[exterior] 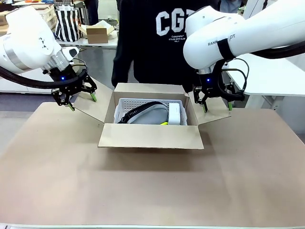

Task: Pack the gift set into the box.
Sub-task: Lift both hands away from the flaps of the Package Box.

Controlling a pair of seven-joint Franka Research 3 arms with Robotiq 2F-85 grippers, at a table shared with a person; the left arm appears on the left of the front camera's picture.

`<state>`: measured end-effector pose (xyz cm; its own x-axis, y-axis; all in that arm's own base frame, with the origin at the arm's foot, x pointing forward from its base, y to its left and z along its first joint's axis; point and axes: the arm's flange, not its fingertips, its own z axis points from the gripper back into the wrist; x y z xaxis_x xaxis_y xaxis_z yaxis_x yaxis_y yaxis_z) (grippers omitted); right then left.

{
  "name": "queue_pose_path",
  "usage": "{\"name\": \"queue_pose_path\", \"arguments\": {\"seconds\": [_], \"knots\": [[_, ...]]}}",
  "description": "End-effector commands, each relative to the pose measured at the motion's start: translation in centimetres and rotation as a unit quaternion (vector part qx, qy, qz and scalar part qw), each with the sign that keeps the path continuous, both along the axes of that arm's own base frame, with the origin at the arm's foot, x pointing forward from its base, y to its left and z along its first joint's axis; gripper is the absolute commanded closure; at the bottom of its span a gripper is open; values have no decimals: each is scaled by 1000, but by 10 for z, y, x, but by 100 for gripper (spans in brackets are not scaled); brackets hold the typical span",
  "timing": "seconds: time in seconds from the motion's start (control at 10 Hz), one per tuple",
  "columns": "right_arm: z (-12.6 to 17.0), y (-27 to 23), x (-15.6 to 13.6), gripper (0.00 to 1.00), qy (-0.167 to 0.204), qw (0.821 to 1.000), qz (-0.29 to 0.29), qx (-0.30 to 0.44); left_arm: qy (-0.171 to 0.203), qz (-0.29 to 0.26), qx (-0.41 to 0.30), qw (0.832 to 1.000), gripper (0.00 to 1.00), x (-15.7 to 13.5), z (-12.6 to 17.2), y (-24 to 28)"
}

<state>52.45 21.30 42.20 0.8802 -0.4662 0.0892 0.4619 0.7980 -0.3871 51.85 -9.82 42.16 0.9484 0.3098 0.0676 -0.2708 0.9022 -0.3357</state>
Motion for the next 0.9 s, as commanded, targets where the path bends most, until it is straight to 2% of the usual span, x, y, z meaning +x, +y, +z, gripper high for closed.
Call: {"name": "queue_pose_path", "arguments": {"seconds": [0.0,0.8], "knots": [[2,-1,3,0,0,1000,4,-12,5,5,5,1000,0,-1,3,0],[2,-1,3,0,0,1000,4,-12,5,5,5,1000,0,-1,3,0]]}}
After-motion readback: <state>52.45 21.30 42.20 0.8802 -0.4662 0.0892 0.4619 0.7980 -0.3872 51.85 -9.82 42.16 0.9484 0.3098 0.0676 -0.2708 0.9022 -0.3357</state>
